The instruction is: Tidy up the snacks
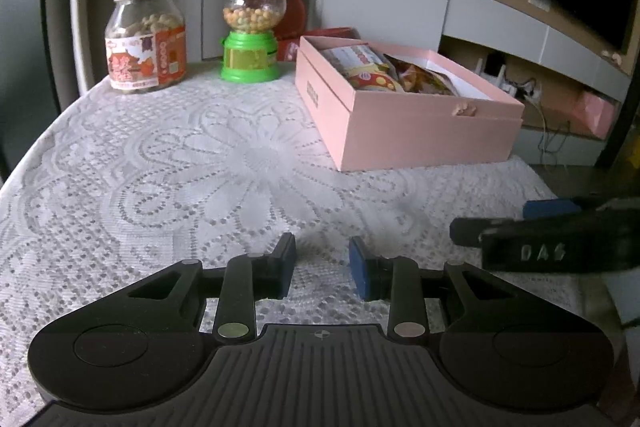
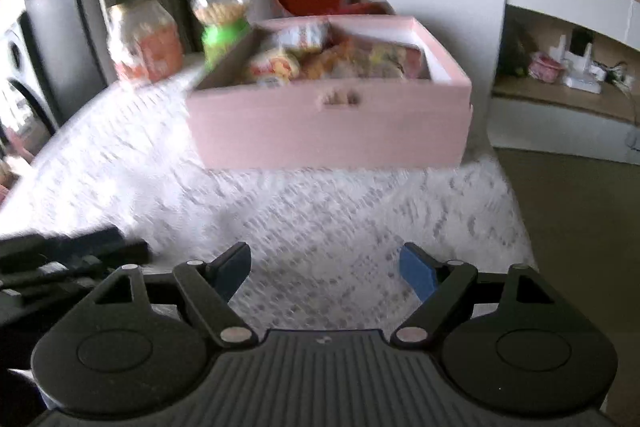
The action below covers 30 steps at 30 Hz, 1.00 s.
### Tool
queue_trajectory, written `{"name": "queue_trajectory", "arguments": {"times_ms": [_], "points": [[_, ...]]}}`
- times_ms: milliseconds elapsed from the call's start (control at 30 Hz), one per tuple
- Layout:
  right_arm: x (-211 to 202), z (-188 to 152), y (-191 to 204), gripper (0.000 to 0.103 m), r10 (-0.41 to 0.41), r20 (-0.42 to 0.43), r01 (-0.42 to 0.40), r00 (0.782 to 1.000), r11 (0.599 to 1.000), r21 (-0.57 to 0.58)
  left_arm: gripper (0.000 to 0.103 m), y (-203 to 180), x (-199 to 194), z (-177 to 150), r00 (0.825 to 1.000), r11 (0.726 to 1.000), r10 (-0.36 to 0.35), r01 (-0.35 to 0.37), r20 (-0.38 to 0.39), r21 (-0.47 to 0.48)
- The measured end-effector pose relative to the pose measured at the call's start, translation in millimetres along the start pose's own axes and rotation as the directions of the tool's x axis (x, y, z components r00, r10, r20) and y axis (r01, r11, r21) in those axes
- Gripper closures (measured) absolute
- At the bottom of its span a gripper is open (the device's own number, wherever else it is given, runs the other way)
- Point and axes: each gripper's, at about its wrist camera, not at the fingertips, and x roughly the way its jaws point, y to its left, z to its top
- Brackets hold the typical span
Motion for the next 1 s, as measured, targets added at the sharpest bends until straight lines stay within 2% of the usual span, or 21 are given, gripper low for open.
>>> {"name": "queue_trajectory", "arguments": {"times_ms": [100,133,167,367,567,733,1000], "points": [[4,-1,1,0.01,-0.015,-0.008,0.015,1.0,1.0,-0.011,0.069,3,5,3,1.0,1.0,-0.011,0.011,0.006,-0.027],[6,-1,0,0.001,-0.036,-0.022,0.036,0.999,0.999,0.003,0.069,4,6,4,1.0,0.999,-0.012,0.012,0.007,-0.033],[3,-1,-6,0.0,-0.048,-0.032,0.049,0.998,0.999,0.024,0.069,4,7,4,1.0,0.999,-0.012,0.012,0.008,-0.037],[1,-9,-6,0.0,-0.062,0.031,0.061,0.998,0.997,0.036,0.069,-5,9,4,1.0,1.0,0.026,-0.026,0.009,0.003],[0,-11,-7,0.0,-0.065,0.051,0.063,0.997,0.997,0.036,0.069,-24,10,3,0.995,0.988,0.101,-0.102,0.01,0.115],[-1,-11,-7,0.0,-0.065,0.051,0.063,0.997,0.997,0.037,0.069,-15,12,4,0.998,0.996,0.068,-0.068,0.003,0.057],[0,-11,-7,0.0,-0.065,0.051,0.063,0.997,0.997,0.037,0.069,-15,13,5,0.998,0.996,0.067,-0.067,0.004,0.054]]}}
